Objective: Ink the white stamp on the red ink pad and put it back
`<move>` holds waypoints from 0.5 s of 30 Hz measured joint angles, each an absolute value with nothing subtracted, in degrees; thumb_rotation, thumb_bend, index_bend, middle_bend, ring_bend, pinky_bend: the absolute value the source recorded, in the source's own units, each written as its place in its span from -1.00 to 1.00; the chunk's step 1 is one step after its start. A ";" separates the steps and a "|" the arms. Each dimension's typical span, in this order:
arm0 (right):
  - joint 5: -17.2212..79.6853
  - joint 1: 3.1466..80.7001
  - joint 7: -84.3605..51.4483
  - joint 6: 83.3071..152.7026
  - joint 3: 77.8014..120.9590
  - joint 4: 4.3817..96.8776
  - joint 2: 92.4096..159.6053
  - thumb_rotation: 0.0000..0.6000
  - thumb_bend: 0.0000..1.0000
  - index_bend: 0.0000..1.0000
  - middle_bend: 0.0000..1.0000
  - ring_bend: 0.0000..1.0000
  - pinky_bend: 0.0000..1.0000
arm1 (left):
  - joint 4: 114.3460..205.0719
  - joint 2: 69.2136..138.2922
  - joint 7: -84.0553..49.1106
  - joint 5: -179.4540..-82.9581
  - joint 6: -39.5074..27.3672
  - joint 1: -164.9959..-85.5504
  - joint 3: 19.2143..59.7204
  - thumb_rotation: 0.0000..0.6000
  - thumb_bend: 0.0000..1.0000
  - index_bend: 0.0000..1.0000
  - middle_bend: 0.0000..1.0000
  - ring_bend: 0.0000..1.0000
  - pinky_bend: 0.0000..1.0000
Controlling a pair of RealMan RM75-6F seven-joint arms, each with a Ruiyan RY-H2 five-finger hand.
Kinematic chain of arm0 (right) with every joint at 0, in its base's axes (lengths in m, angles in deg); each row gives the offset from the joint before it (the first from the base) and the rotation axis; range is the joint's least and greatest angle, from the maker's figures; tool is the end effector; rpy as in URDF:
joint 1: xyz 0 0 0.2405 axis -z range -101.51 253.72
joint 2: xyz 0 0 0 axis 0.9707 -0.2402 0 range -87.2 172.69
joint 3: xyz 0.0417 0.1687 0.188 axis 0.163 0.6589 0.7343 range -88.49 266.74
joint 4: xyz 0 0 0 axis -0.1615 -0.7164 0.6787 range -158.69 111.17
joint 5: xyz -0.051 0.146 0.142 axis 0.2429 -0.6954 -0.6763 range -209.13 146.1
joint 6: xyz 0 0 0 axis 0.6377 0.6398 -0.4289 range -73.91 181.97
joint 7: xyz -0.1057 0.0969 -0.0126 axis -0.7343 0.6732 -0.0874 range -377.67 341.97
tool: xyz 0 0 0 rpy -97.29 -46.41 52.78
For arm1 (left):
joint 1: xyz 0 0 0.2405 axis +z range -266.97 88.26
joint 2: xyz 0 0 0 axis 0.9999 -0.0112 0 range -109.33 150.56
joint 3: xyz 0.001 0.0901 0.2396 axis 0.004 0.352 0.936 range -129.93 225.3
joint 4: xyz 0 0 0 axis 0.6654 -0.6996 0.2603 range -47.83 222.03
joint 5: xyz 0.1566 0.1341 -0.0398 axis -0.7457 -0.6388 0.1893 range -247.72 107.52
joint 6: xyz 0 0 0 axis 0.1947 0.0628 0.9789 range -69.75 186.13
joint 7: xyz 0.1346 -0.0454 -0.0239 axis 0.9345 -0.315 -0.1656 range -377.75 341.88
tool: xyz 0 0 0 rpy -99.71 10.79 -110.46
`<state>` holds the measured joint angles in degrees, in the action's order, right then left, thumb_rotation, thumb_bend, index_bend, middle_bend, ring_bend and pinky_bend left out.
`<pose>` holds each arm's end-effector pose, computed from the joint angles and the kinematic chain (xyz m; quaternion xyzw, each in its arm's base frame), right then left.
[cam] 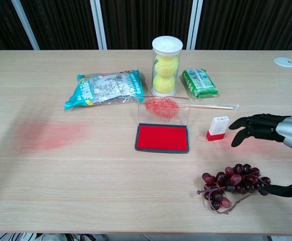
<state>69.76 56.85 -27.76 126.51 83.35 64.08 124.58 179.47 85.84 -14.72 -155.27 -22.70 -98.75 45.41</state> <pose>-0.2231 -0.1927 0.0107 0.7828 -0.3127 0.4023 0.3572 -0.3007 0.2026 0.1424 -0.6291 -0.3791 -0.3746 0.5658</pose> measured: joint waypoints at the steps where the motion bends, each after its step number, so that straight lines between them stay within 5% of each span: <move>1: 69.79 56.85 -27.77 126.54 83.35 64.06 124.58 1.00 -0.48 -0.42 -0.68 -0.68 -0.37 | 179.44 85.86 -14.73 -155.27 -22.70 -98.76 45.40 1.00 -0.97 -1.00 -1.00 -1.00 -1.00; 15: 69.92 57.00 -27.37 127.41 83.47 63.86 124.48 1.00 -0.48 -0.42 -0.68 -0.68 -0.37 | 179.43 86.05 -14.49 -155.38 -22.76 -98.83 45.38 1.00 -0.97 -1.00 -1.00 -1.00 -1.00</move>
